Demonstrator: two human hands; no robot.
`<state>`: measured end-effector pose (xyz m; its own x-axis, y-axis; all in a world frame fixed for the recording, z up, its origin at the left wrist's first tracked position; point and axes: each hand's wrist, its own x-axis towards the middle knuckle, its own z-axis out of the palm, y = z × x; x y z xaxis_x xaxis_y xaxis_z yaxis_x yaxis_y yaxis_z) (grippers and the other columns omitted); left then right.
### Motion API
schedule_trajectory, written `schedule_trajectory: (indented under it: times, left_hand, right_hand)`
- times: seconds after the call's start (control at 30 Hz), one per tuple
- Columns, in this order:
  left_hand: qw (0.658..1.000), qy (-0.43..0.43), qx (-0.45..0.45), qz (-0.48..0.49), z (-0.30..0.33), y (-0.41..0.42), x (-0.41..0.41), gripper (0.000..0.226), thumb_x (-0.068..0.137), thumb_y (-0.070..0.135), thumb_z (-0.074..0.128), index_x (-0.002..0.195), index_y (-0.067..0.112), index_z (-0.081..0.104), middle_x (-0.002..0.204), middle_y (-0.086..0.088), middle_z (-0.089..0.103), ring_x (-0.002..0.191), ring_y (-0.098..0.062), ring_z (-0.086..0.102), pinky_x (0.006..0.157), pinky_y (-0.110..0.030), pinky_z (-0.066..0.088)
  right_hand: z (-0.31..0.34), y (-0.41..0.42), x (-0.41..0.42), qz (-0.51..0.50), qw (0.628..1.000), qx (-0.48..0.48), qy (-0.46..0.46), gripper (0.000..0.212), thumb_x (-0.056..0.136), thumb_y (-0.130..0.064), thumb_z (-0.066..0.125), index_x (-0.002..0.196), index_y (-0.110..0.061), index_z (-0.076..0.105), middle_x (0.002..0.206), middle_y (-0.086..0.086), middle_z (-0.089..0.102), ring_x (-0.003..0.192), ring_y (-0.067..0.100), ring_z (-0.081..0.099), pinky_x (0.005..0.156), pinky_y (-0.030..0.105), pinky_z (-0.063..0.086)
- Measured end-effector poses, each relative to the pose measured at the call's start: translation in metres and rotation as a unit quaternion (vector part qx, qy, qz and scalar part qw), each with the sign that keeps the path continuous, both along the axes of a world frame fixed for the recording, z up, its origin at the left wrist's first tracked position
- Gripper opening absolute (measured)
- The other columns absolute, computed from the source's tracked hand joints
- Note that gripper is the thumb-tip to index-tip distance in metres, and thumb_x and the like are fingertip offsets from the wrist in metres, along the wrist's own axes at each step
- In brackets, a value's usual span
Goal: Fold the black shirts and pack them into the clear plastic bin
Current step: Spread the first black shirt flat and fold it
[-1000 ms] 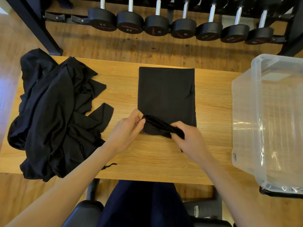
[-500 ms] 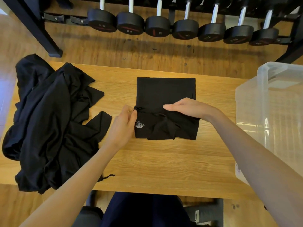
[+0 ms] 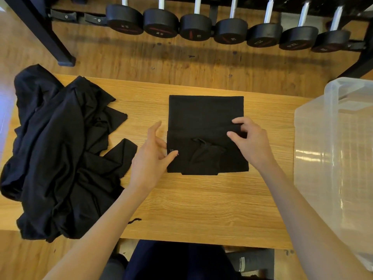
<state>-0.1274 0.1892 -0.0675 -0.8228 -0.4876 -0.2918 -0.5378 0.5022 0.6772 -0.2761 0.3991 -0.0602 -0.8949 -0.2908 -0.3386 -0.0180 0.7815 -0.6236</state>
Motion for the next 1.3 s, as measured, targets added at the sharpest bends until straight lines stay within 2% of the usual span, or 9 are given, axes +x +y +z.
schedule_trajectory:
  times: [0.13, 0.2, 0.3, 0.5, 0.77, 0.9, 1.03, 1.17, 1.3]
  left_hand:
    - [0.997, 0.049, -0.045, -0.030, 0.008, 0.007, -0.005, 0.028, 0.092, 0.030, 0.065, 0.119, 0.023, 0.060, 0.107, 0.008, 0.051, 0.085, -0.005, 0.055, 0.071, -0.016, 0.048]
    - [0.998, 0.014, -0.009, -0.068, 0.010, 0.016, -0.013, 0.015, 0.097, 0.030, 0.056, 0.100, 0.020, 0.068, 0.095, 0.007, 0.058, 0.077, -0.004, 0.057, 0.068, -0.013, 0.047]
    - [0.997, -0.024, 0.013, -0.074, 0.005, 0.031, -0.025, 0.028, 0.099, 0.033, 0.052, 0.091, 0.013, 0.071, 0.086, 0.001, 0.063, 0.072, -0.010, 0.060, 0.070, -0.031, 0.053]
    - [0.998, -0.028, 0.054, -0.007, 0.002, 0.043, -0.043, 0.013, 0.089, 0.035, 0.068, 0.088, 0.022, 0.069, 0.080, 0.012, 0.062, 0.074, -0.002, 0.059, 0.069, -0.020, 0.052]
    - [0.999, 0.009, 0.002, -0.051, -0.003, 0.037, -0.039, 0.006, 0.095, 0.031, 0.059, 0.098, 0.028, 0.054, 0.084, 0.012, 0.060, 0.066, -0.005, 0.061, 0.061, -0.032, 0.055]
    - [0.991, 0.025, -0.063, -0.115, -0.003, 0.031, -0.039, 0.034, 0.091, 0.032, 0.064, 0.124, 0.032, 0.053, 0.098, 0.014, 0.049, 0.064, -0.002, 0.055, 0.057, -0.020, 0.049]
    - [0.988, 0.040, -0.065, -0.134, -0.004, 0.029, -0.047, 0.017, 0.092, 0.033, 0.063, 0.107, 0.027, 0.068, 0.099, 0.011, 0.049, 0.063, -0.004, 0.051, 0.059, -0.021, 0.047]
    - [0.996, 0.022, -0.030, -0.084, -0.007, 0.027, -0.056, 0.010, 0.093, 0.035, 0.061, 0.094, 0.026, 0.065, 0.090, 0.012, 0.053, 0.064, -0.004, 0.051, 0.060, -0.020, 0.045]
    - [0.998, 0.044, -0.001, -0.034, -0.008, 0.026, -0.057, 0.017, 0.093, 0.027, 0.062, 0.110, 0.028, 0.063, 0.092, 0.011, 0.057, 0.064, -0.005, 0.055, 0.065, -0.026, 0.053]
  right_hand:
    - [0.008, 0.006, 0.019, 0.032, 0.980, 0.010, 0.194, 0.011, 0.092, -0.026, 0.064, 0.096, -0.017, 0.069, 0.094, -0.003, 0.061, 0.088, 0.014, 0.056, 0.087, 0.032, 0.042]
    - [0.009, 0.010, 0.024, 0.069, 0.987, 0.029, 0.143, 0.021, 0.091, -0.034, 0.064, 0.079, -0.018, 0.070, 0.076, -0.005, 0.064, 0.077, 0.016, 0.057, 0.086, 0.039, 0.042]
    - [0.006, 0.010, 0.035, 0.075, 0.992, 0.060, 0.087, 0.030, 0.084, -0.045, 0.068, 0.068, -0.021, 0.070, 0.065, -0.008, 0.063, 0.073, 0.015, 0.057, 0.086, 0.041, 0.042]
    - [-0.008, 0.004, 0.048, 0.075, 0.992, 0.056, 0.085, 0.022, 0.077, -0.039, 0.078, 0.093, -0.028, 0.067, 0.076, -0.011, 0.060, 0.077, 0.010, 0.054, 0.081, 0.028, 0.030]
    - [-0.008, 0.007, 0.041, 0.042, 0.998, -0.032, 0.037, 0.005, 0.087, -0.026, 0.068, 0.083, -0.027, 0.066, 0.078, -0.018, 0.062, 0.077, 0.005, 0.058, 0.089, 0.048, 0.047]
    - [-0.008, 0.005, 0.040, 0.047, 0.997, -0.021, 0.048, 0.010, 0.085, -0.025, 0.072, 0.085, -0.028, 0.062, 0.077, -0.018, 0.060, 0.079, 0.004, 0.056, 0.093, 0.036, 0.041]
    - [-0.012, 0.003, 0.037, 0.074, 0.993, 0.013, 0.091, 0.013, 0.082, -0.027, 0.074, 0.093, -0.026, 0.067, 0.082, -0.011, 0.057, 0.081, 0.007, 0.051, 0.086, 0.030, 0.036]
    - [-0.012, 0.000, 0.035, 0.072, 0.992, 0.012, 0.106, 0.007, 0.085, -0.025, 0.070, 0.084, -0.023, 0.063, 0.090, -0.010, 0.056, 0.090, 0.007, 0.047, 0.085, 0.023, 0.027]
    - [-0.021, -0.006, 0.039, 0.065, 0.985, 0.051, 0.152, 0.007, 0.089, -0.019, 0.067, 0.085, -0.019, 0.061, 0.086, -0.006, 0.056, 0.086, 0.013, 0.049, 0.080, 0.027, 0.035]
